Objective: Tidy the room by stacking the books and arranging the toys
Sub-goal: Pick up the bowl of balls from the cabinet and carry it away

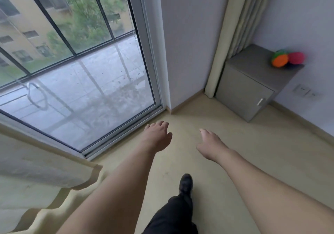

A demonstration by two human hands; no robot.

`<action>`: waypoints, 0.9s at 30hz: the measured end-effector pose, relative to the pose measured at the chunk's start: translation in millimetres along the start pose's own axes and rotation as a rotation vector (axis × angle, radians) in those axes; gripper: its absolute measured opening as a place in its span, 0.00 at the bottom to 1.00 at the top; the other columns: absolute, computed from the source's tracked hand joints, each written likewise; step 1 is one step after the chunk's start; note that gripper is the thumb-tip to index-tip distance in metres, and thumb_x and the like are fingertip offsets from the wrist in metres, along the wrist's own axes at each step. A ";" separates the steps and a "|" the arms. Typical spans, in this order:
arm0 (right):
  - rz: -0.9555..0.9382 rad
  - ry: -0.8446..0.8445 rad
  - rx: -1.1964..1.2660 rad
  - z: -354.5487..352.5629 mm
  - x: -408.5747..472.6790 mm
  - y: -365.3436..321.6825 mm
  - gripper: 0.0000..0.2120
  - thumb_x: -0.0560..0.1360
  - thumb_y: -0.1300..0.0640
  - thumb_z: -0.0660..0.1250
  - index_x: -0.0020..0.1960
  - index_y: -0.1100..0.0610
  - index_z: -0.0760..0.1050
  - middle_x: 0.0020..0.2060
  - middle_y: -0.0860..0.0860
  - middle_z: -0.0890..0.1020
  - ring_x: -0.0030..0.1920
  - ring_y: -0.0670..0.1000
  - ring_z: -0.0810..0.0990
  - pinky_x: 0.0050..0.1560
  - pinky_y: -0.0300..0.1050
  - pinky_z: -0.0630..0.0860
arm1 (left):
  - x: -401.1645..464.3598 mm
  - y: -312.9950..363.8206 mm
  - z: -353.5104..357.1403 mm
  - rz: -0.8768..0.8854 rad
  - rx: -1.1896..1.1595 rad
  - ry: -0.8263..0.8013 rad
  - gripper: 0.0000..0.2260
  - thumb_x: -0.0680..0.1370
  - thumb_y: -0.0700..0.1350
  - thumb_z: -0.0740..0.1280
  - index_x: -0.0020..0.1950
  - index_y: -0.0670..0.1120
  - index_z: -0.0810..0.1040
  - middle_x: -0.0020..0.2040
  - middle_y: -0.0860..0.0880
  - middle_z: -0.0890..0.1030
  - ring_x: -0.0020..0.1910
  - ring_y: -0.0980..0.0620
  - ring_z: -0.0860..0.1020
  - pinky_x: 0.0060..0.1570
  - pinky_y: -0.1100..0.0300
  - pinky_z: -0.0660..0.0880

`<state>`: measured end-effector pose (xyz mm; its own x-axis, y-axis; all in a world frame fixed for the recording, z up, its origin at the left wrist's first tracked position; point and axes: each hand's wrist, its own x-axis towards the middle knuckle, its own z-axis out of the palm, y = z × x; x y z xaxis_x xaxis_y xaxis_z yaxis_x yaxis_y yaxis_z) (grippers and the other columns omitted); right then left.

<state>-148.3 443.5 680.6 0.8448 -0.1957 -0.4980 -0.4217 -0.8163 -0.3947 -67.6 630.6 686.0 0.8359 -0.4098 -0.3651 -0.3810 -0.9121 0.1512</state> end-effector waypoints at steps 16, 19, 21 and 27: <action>0.140 0.135 0.107 -242.0 249.1 122.6 0.31 0.75 0.56 0.62 0.76 0.59 0.60 0.74 0.55 0.65 0.73 0.56 0.64 0.71 0.48 0.63 | 353.0 164.1 -110.4 0.154 -0.025 -0.021 0.22 0.81 0.53 0.58 0.73 0.46 0.68 0.72 0.45 0.71 0.69 0.40 0.71 0.68 0.49 0.66; 0.184 0.127 0.141 -271.0 271.6 153.4 0.31 0.75 0.56 0.62 0.77 0.59 0.59 0.74 0.56 0.66 0.73 0.57 0.64 0.72 0.48 0.63 | 392.9 208.3 -123.0 0.201 0.025 -0.064 0.19 0.81 0.51 0.57 0.70 0.45 0.69 0.70 0.44 0.72 0.68 0.40 0.71 0.67 0.49 0.66; 0.209 0.134 0.172 -288.9 287.3 176.9 0.32 0.75 0.56 0.63 0.77 0.58 0.59 0.74 0.57 0.65 0.74 0.56 0.63 0.73 0.47 0.62 | 421.0 236.2 -127.6 0.222 0.028 -0.075 0.20 0.81 0.51 0.58 0.71 0.45 0.68 0.71 0.44 0.71 0.70 0.40 0.70 0.68 0.49 0.65; 0.268 0.126 0.210 -347.1 327.7 273.1 0.26 0.76 0.56 0.61 0.73 0.60 0.64 0.72 0.57 0.67 0.72 0.57 0.65 0.70 0.48 0.65 | 492.3 328.1 -124.0 0.232 0.034 -0.121 0.21 0.81 0.49 0.57 0.73 0.46 0.67 0.70 0.44 0.72 0.69 0.41 0.71 0.66 0.49 0.67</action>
<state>127.8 -32.2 677.6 0.7235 -0.4634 -0.5117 -0.6811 -0.6002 -0.4194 267.9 128.0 669.8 0.6719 -0.6018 -0.4317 -0.5723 -0.7919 0.2132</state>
